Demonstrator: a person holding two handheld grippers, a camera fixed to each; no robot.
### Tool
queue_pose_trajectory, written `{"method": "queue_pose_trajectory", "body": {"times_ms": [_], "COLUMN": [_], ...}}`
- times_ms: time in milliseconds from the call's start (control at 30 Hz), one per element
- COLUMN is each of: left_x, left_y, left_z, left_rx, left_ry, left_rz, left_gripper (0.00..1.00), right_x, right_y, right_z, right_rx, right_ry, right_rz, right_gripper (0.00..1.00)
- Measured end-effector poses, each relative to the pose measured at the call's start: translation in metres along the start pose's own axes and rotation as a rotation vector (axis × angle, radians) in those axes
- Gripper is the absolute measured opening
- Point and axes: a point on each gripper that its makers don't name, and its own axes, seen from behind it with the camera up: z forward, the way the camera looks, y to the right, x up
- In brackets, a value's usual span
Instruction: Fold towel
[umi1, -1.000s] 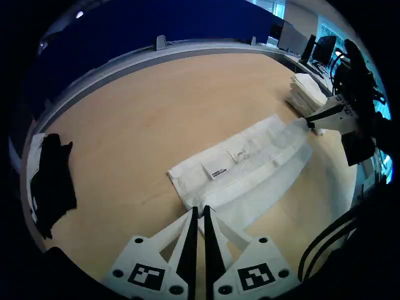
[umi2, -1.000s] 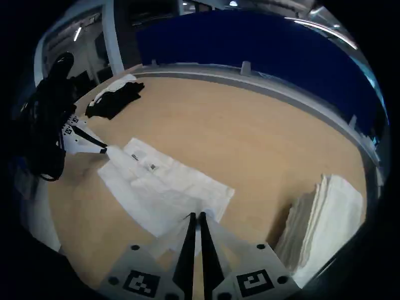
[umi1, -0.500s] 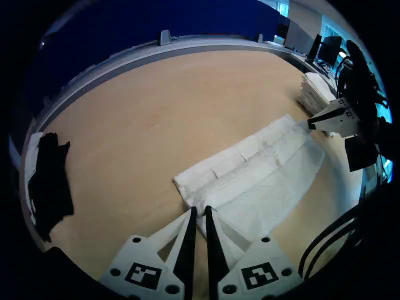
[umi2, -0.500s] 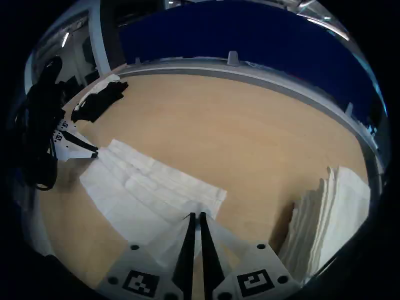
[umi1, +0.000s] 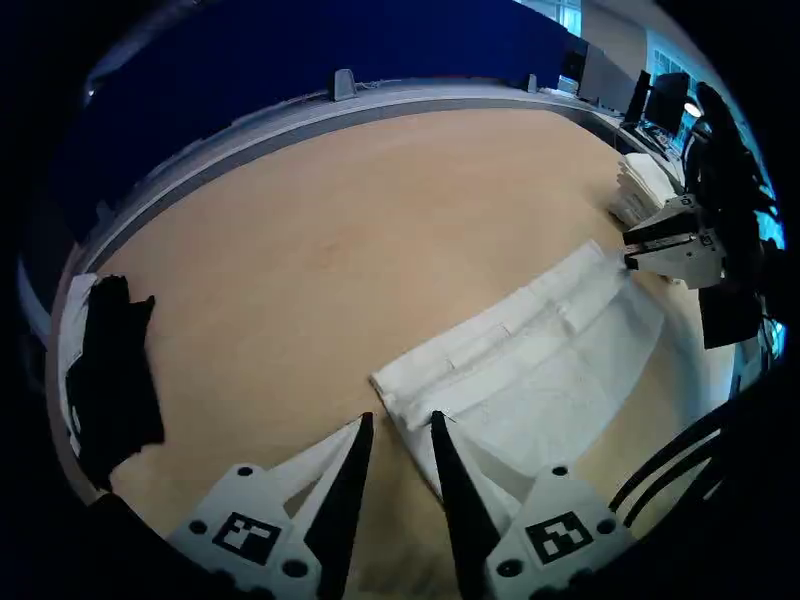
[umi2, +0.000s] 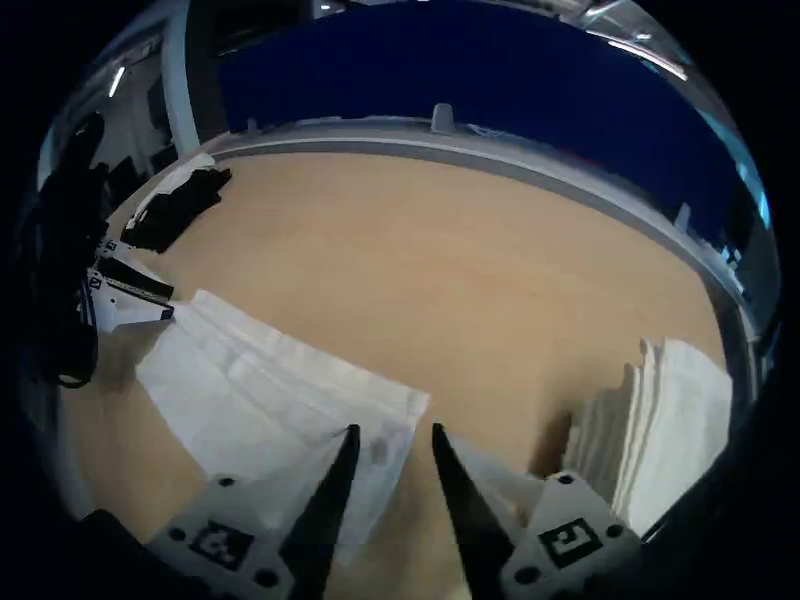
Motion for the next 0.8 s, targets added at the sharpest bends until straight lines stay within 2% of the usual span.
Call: {"method": "queue_pose_trajectory", "body": {"times_ms": [67,167,200,467,800], "left_x": [0.002,0.004,0.004,0.006,0.002], "left_y": [-0.002,-0.005,-0.007,-0.014,-0.019], "left_z": [-0.001,-0.003,-0.003,-0.008,-0.013], "left_rx": [0.002,0.012,0.016,0.035,0.046], "left_ry": [0.008,0.019,0.019,0.026,0.028], "left_rz": [-0.004,-0.006,-0.005,0.002,0.008], "left_gripper": [0.72,0.91,0.98,0.98,0.98], "right_x": [0.002,0.005,0.006,0.015,0.008], "right_y": [0.001,0.003,0.003,0.009,0.014], "right_z": [-0.001,-0.002,-0.003,-0.008,-0.013], "right_rx": [-0.004,-0.013,-0.015,-0.026,-0.046], "right_ry": [0.006,0.012,0.014,0.035,0.018], "right_rz": [0.001,0.001,0.004,0.023,-0.026], "right_gripper": [0.79,0.96,0.97,1.0,1.0]}}
